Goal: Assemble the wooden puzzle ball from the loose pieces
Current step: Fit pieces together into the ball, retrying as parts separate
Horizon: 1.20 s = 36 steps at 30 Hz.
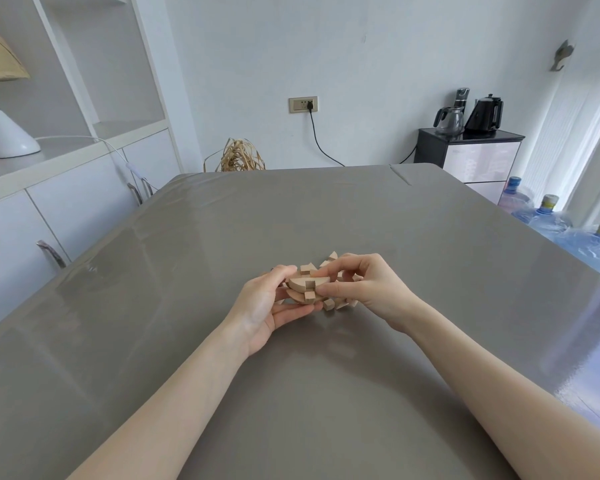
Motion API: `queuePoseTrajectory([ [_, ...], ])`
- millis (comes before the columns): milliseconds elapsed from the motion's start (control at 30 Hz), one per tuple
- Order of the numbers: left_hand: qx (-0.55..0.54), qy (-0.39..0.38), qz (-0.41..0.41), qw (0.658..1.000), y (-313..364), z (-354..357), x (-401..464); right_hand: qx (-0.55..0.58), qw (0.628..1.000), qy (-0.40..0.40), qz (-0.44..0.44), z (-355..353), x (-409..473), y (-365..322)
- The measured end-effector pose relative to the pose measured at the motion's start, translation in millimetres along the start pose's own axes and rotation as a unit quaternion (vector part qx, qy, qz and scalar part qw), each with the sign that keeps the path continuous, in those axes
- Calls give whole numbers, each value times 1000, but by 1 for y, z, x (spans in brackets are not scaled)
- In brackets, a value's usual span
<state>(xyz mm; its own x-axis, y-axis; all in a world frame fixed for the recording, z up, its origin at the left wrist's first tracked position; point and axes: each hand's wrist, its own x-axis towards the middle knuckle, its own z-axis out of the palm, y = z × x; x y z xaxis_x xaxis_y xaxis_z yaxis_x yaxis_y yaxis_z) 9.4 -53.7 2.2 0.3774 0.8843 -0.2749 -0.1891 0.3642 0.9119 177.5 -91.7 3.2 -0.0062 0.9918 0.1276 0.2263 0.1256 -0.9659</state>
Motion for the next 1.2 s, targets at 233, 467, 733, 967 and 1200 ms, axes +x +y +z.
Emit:
queuePoseTrajectory([
  [233, 24, 6, -17, 1000, 1, -2, 0, -22, 999, -34, 1, -1, 0, -1],
  [467, 29, 11, -19, 999, 3, -2, -1, -23, 998, -55, -7, 0, -2, -5],
  [733, 37, 30, -3, 999, 3, -4, 1, -40, 997, -57, -16, 4, -2, -3],
  [967, 32, 35, 15, 999, 1, -4, 2, -92, 994, -29, -55, 10, 0, -1],
  [1200, 40, 30, 21, 999, 1, -4, 2, -92, 994, -19, -54, 11, 0, -1],
])
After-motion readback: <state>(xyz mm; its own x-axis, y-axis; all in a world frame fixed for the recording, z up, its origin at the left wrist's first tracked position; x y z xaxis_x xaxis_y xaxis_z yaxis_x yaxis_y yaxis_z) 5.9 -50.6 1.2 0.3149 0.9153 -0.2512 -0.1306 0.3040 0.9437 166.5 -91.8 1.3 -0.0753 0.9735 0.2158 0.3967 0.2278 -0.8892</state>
